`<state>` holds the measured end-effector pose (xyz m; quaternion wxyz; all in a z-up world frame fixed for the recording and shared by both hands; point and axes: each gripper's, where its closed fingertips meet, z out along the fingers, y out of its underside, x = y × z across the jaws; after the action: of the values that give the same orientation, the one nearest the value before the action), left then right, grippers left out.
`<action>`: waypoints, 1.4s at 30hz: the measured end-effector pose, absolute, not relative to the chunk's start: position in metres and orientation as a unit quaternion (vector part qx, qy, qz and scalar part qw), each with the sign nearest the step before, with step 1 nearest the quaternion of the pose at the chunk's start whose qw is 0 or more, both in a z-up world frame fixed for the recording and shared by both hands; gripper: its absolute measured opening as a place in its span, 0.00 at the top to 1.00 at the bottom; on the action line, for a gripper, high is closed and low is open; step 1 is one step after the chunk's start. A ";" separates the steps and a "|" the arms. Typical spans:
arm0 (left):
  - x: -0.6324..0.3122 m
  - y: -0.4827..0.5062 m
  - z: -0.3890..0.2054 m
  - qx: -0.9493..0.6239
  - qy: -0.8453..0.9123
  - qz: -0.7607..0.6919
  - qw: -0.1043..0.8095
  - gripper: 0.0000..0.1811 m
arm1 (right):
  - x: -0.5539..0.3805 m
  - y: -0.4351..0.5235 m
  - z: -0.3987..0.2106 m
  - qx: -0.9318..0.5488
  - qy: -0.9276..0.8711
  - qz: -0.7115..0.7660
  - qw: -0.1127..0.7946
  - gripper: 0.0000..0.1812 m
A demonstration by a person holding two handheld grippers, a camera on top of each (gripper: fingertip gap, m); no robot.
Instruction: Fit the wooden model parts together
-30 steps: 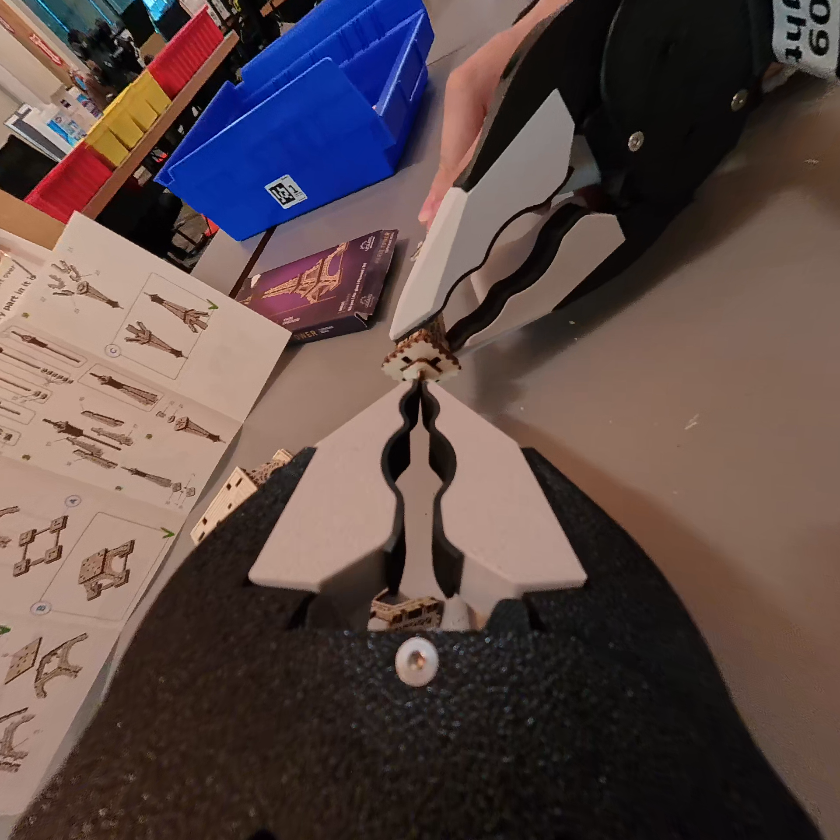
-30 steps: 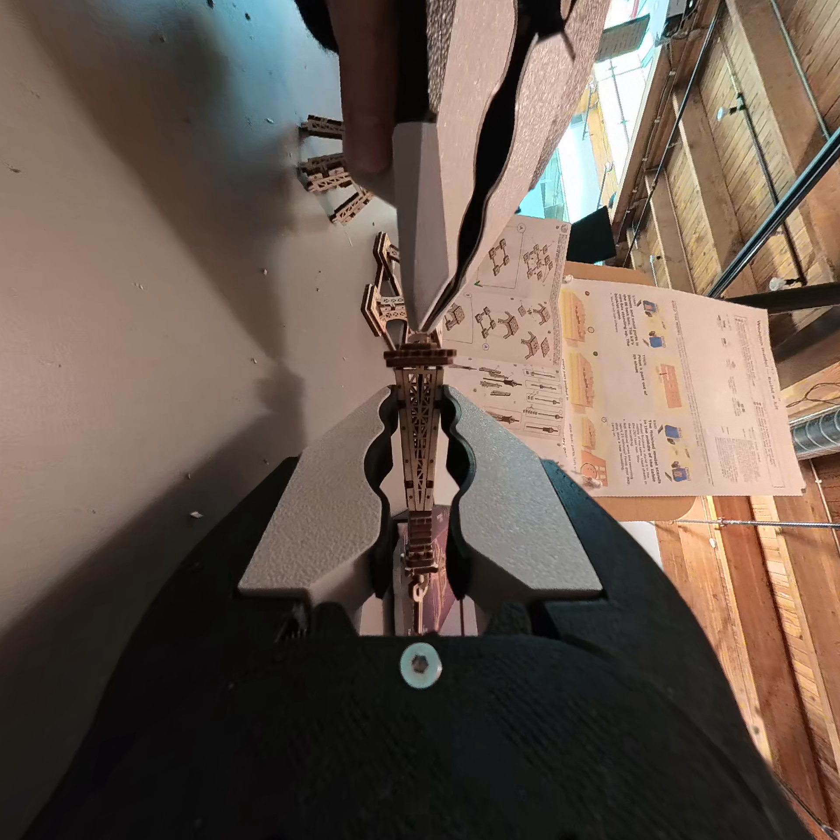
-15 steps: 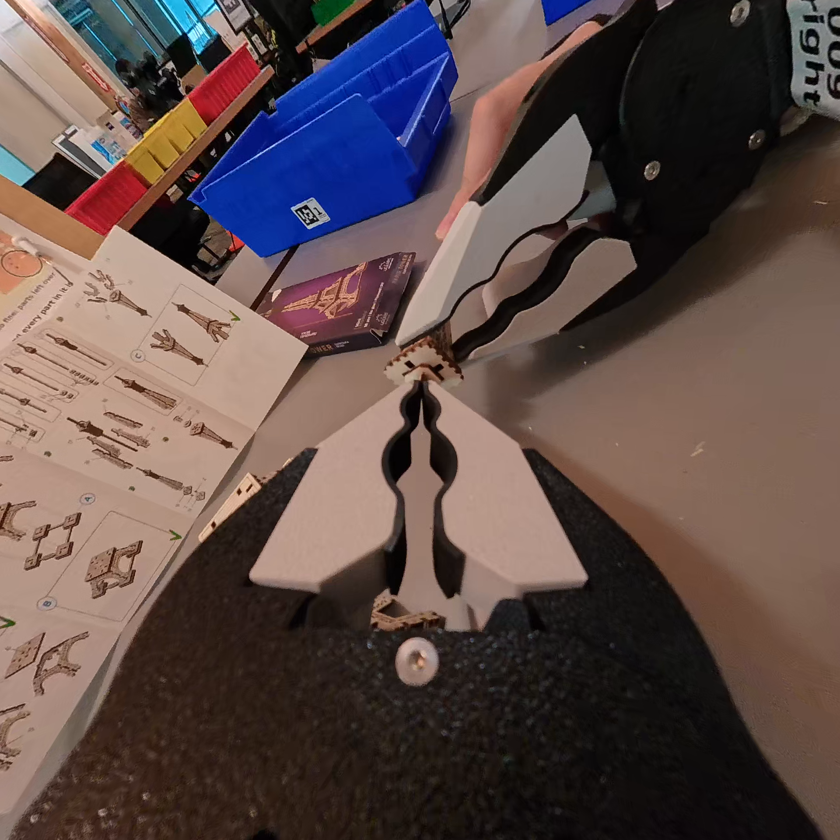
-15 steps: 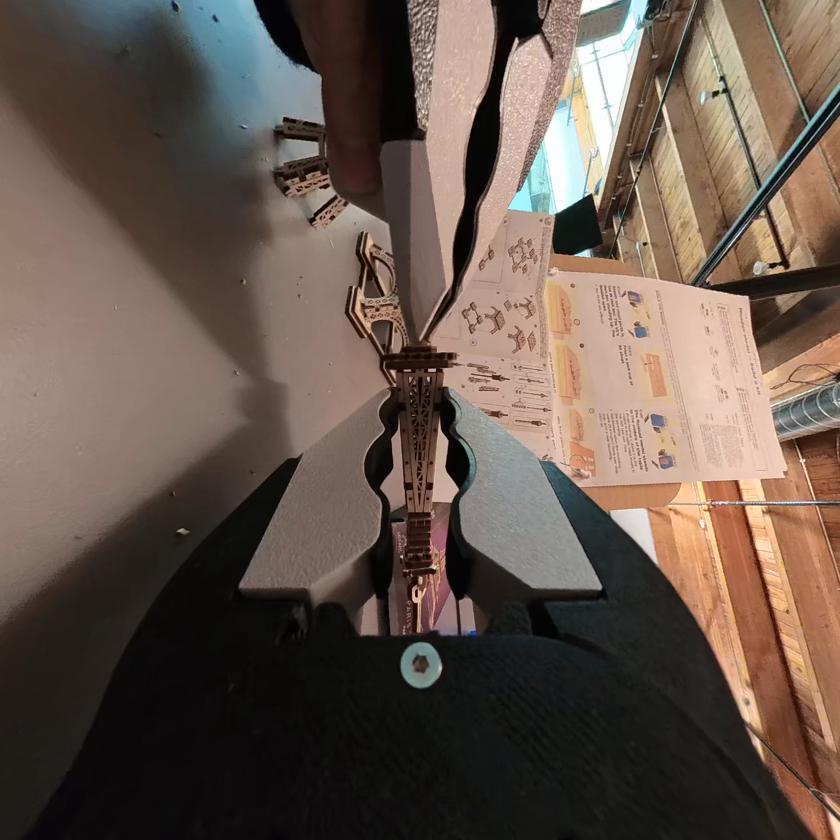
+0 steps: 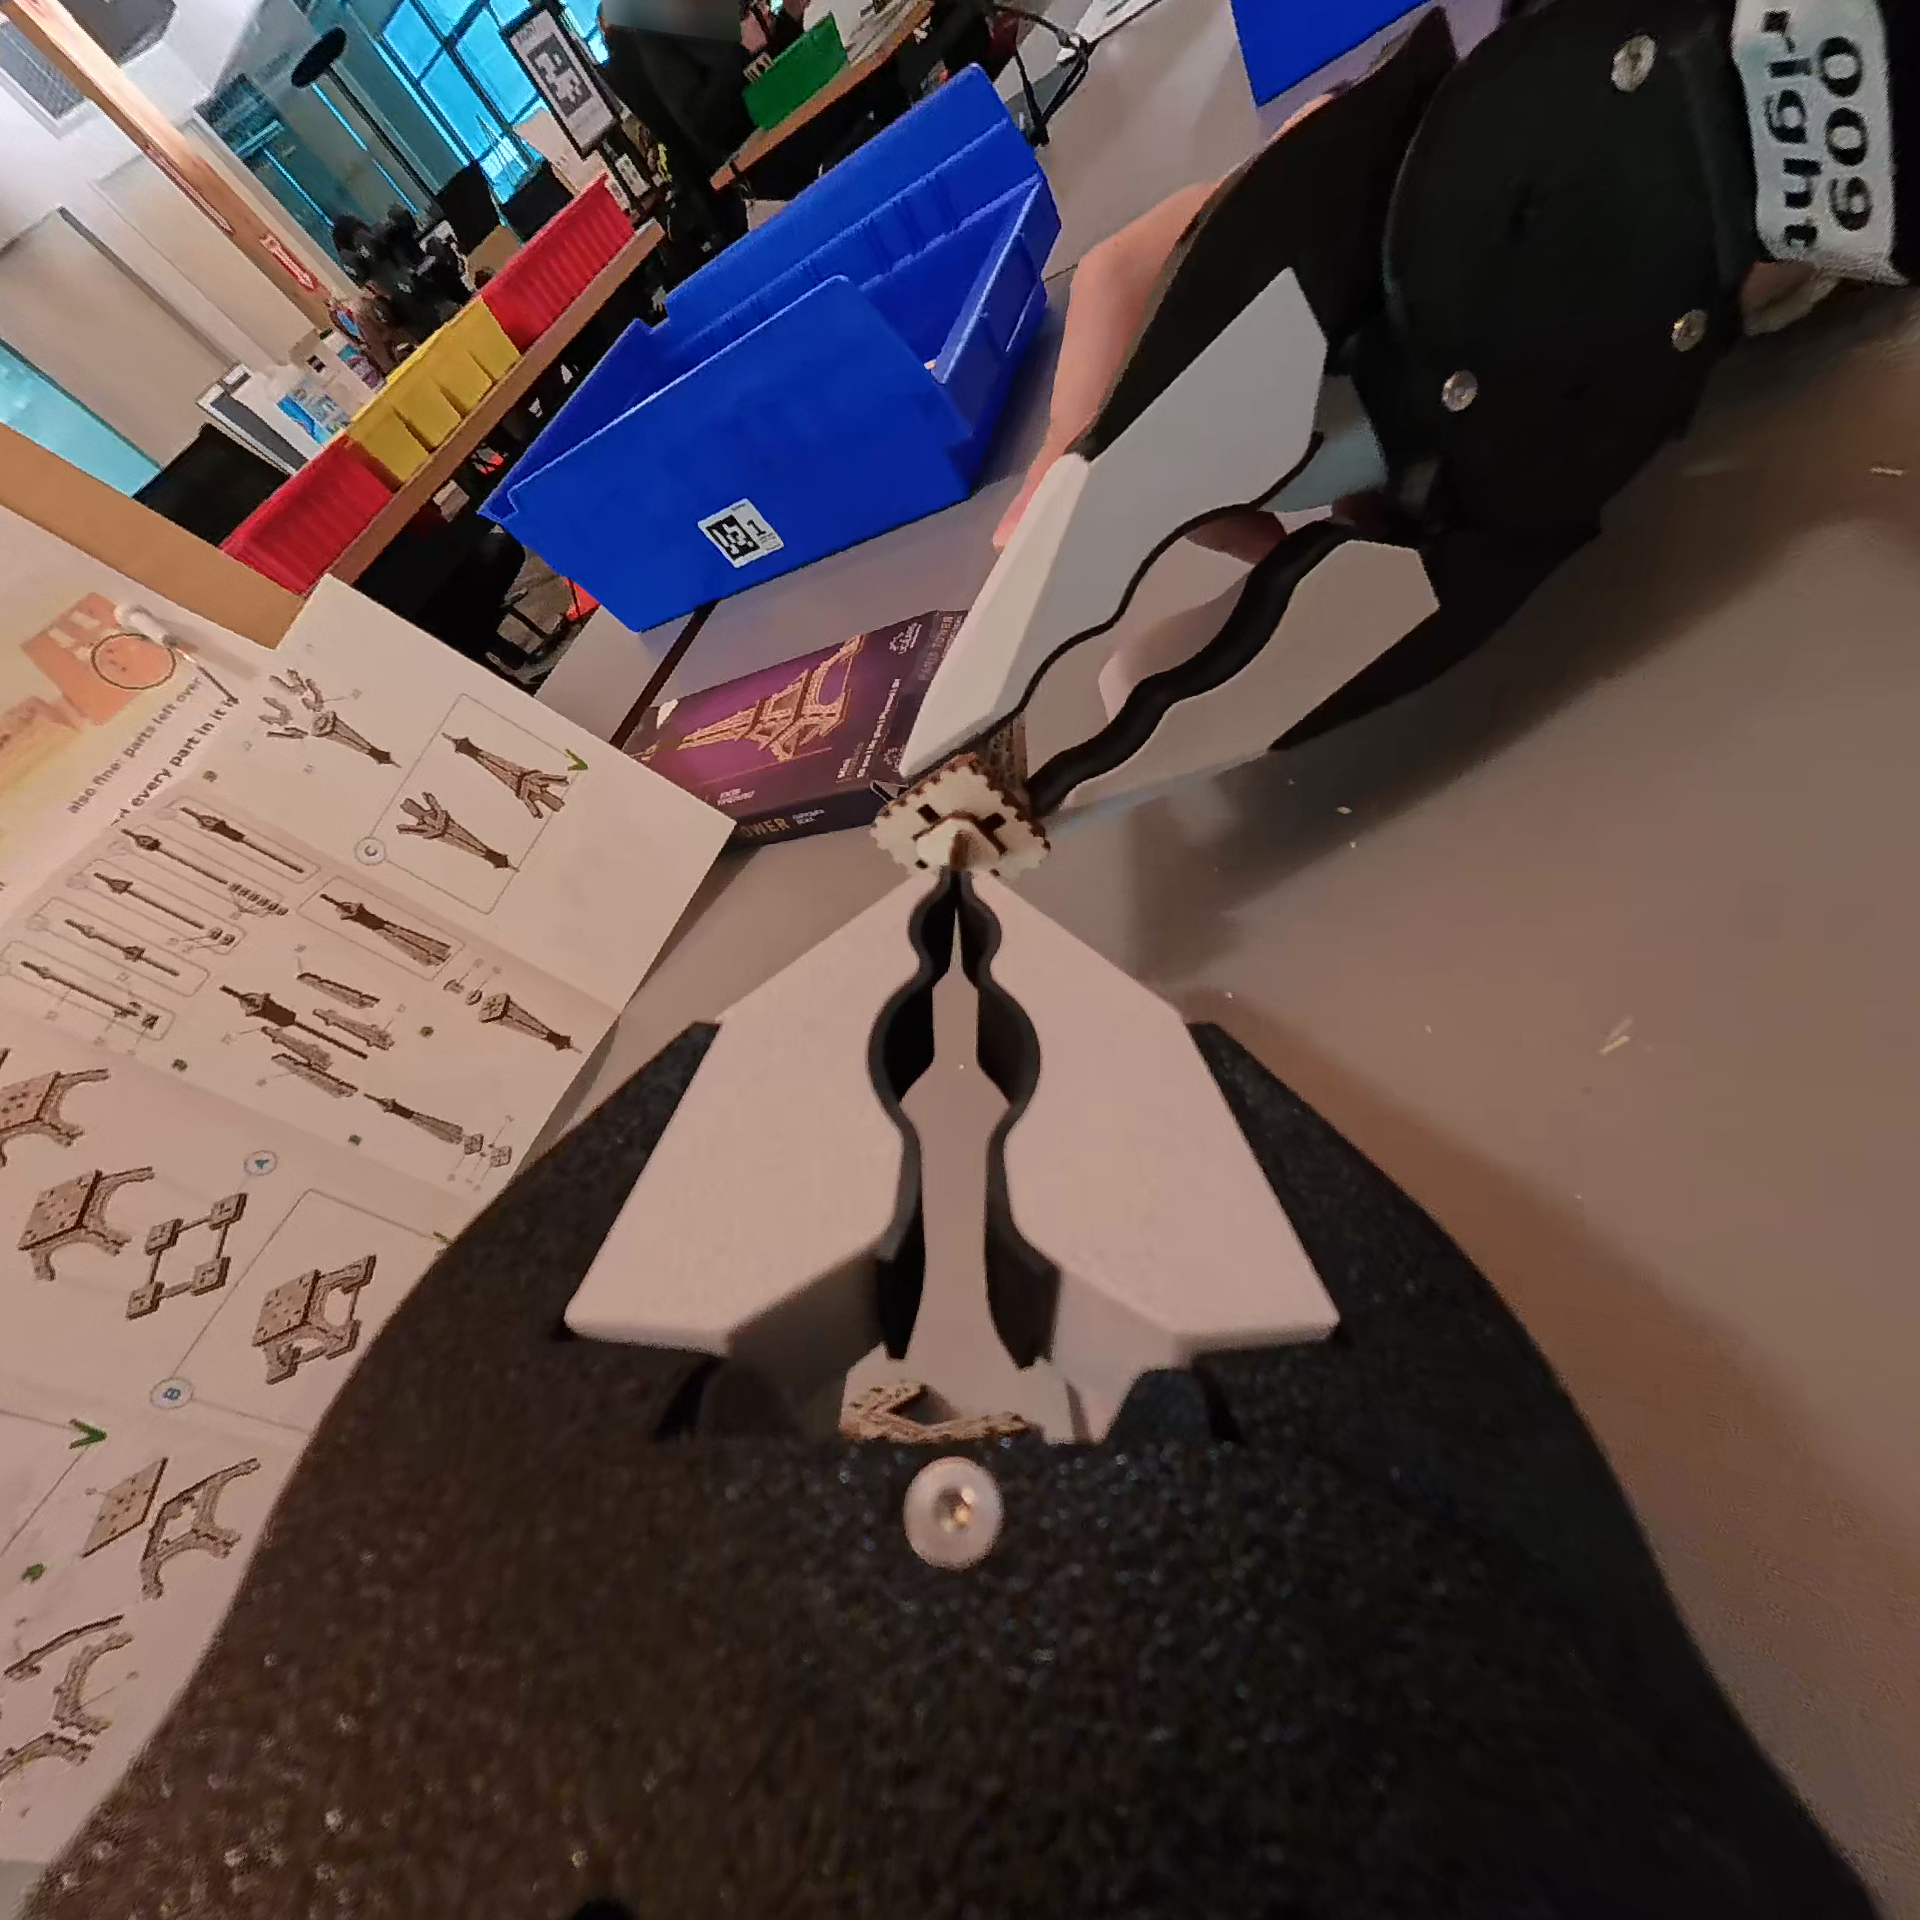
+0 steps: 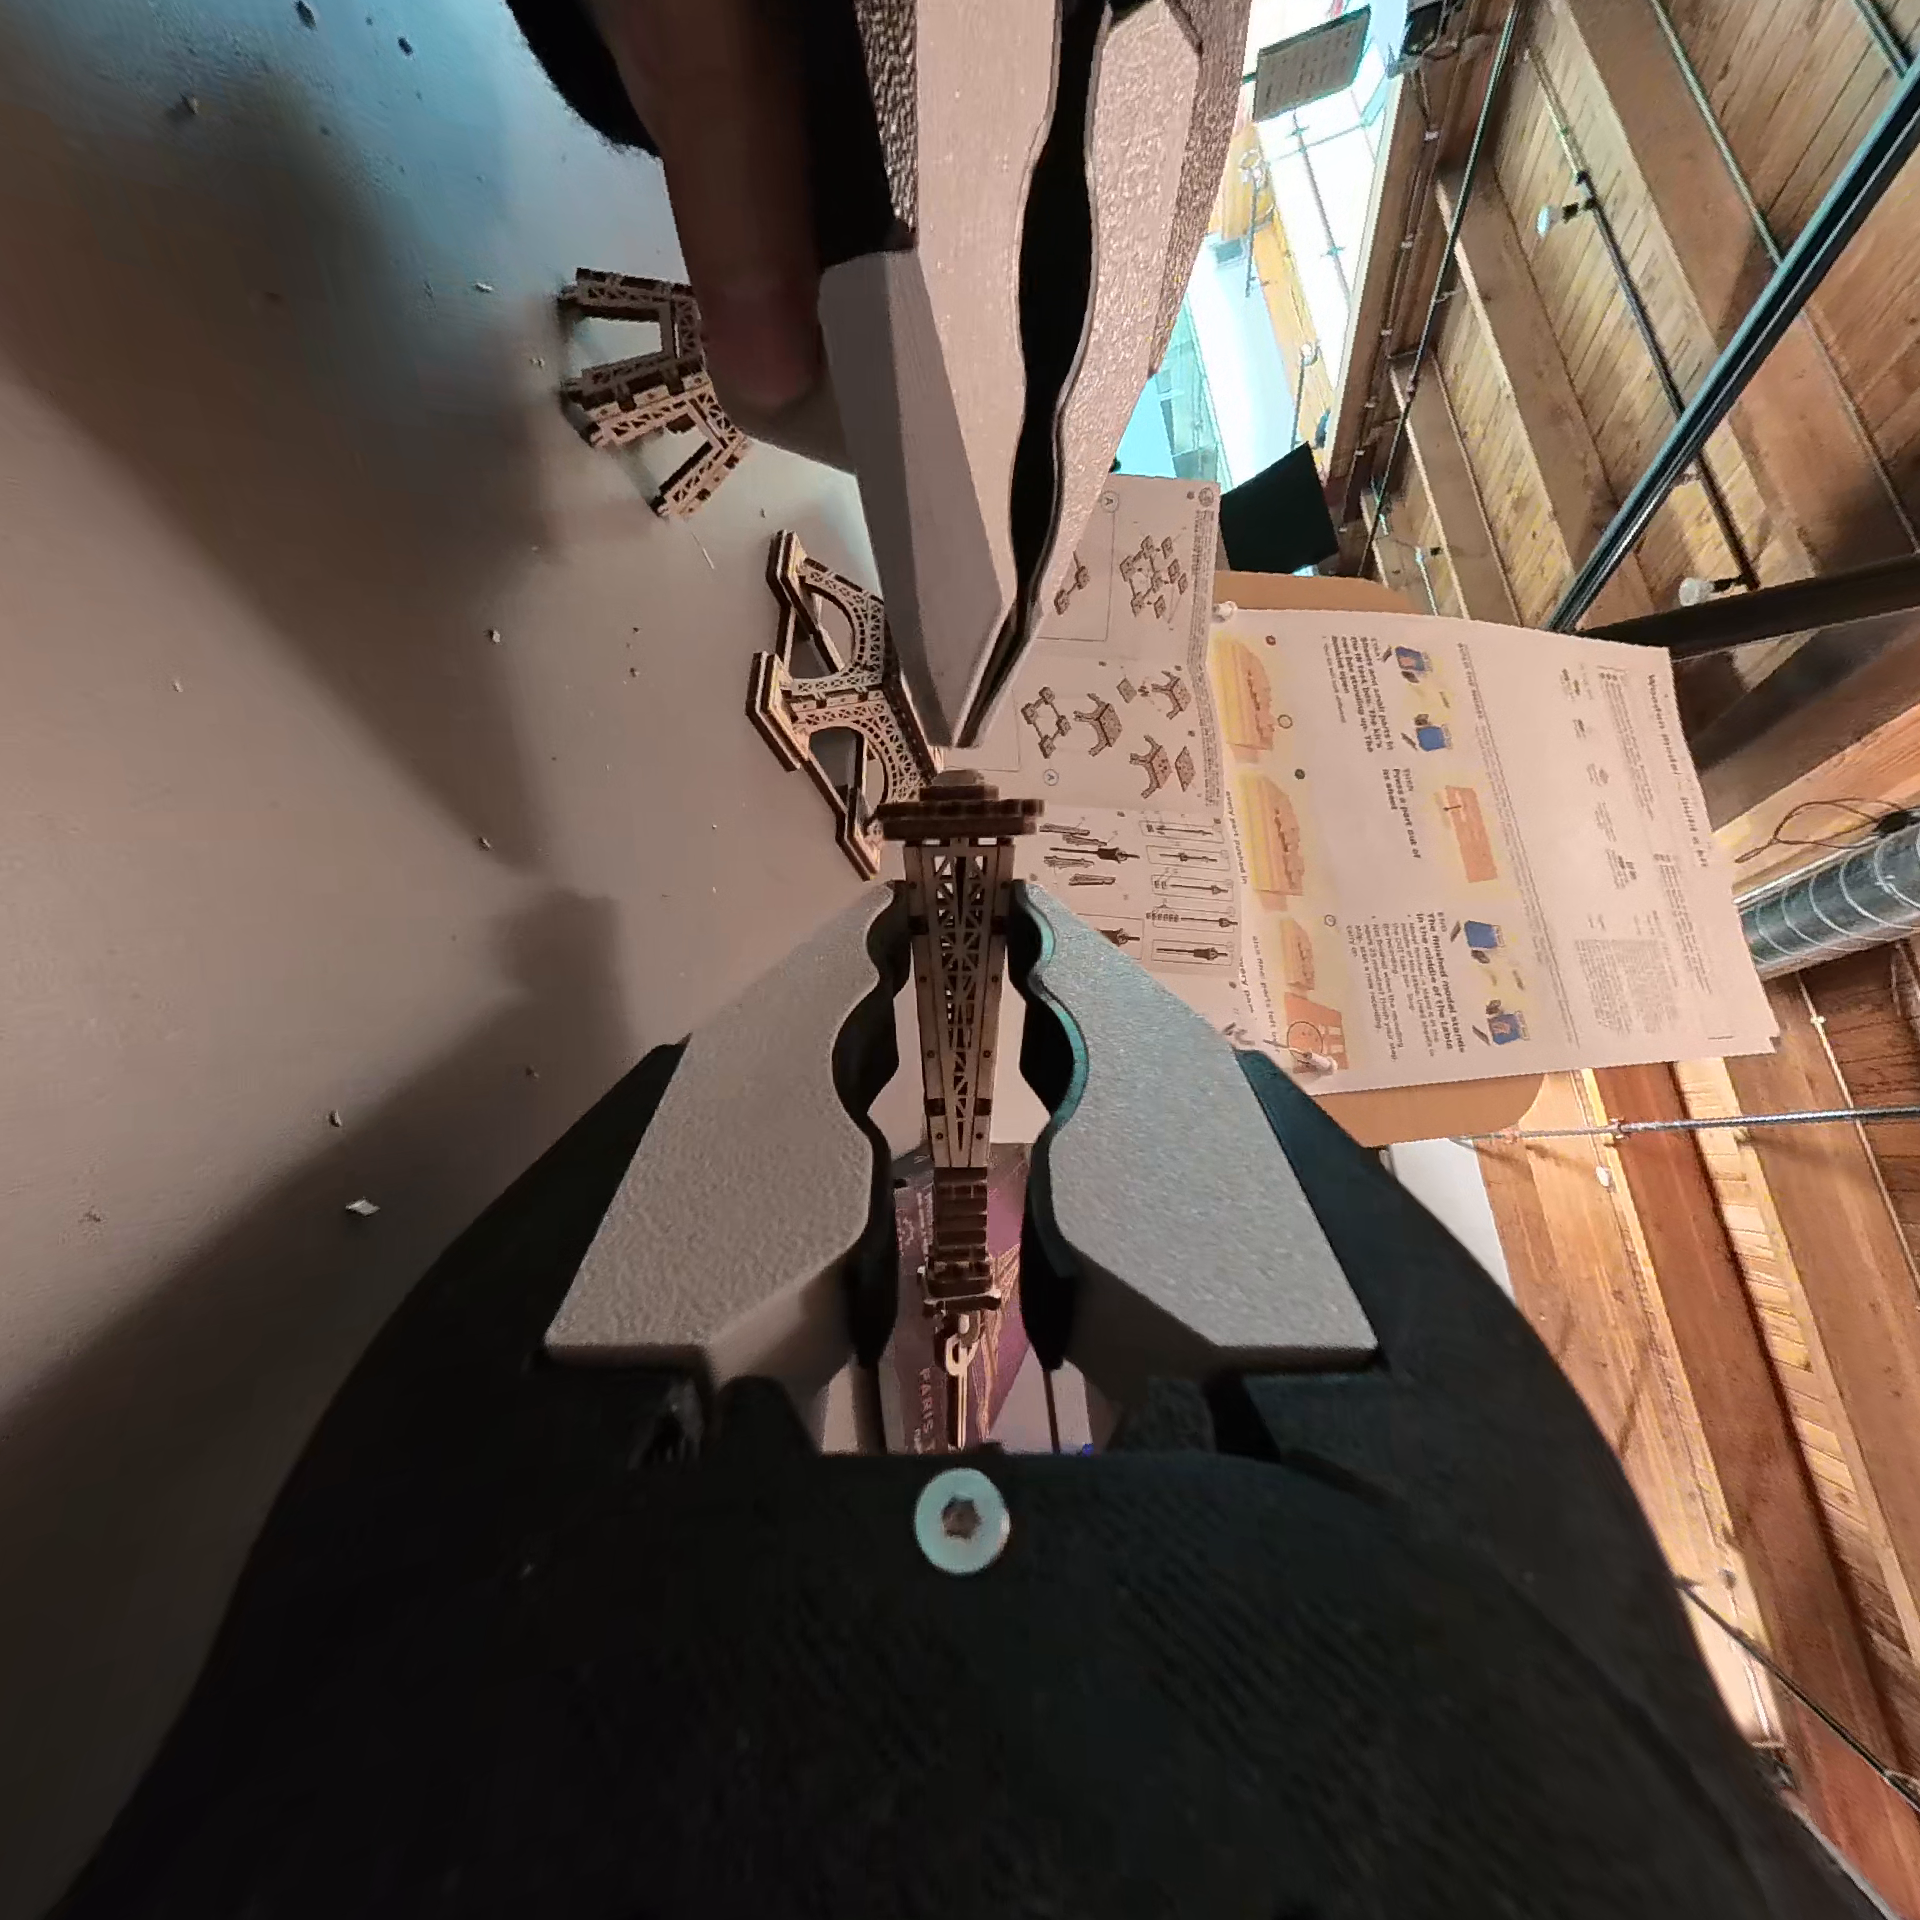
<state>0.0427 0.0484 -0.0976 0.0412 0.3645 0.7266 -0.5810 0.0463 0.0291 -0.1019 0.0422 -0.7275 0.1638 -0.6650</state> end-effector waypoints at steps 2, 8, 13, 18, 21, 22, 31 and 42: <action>0.042 0.049 -0.097 0.366 0.725 -0.582 0.042 1.00 | 0.046 0.032 -0.101 -0.727 0.151 -0.669 0.035 0.91; 0.039 0.050 -0.097 0.373 0.723 -0.580 0.037 1.00 | 0.047 0.034 -0.102 -0.728 0.146 -0.669 0.030 0.91; 0.039 0.050 -0.094 0.364 0.720 -0.590 0.027 1.00 | 0.047 0.034 -0.100 -0.726 0.140 -0.673 0.018 0.91; 0.042 0.053 -0.099 0.378 0.726 -0.573 0.027 1.00 | 0.048 0.035 -0.101 -0.728 0.102 -0.677 -0.033 0.91; 0.045 0.055 -0.089 0.366 0.727 -0.581 0.022 0.93 | 0.048 0.036 -0.098 -0.716 0.054 -0.690 -0.089 0.91; 0.047 0.055 -0.088 0.361 0.728 -0.583 0.020 0.90 | 0.048 0.035 -0.098 -0.714 0.042 -0.691 -0.106 0.91; 0.036 0.043 -0.096 0.328 0.755 -0.568 0.015 0.80 | 0.049 0.028 -0.096 -0.705 0.010 -0.689 -0.170 0.91; 0.039 0.043 -0.096 0.324 0.761 -0.562 0.015 0.77 | 0.051 0.041 -0.093 -0.704 -0.026 -0.691 -0.162 0.91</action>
<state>0.0392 0.0426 -0.0956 0.0151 0.3241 0.7610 -0.5618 0.0506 0.0407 -0.0933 -0.1619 -0.7043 -0.0264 -0.6907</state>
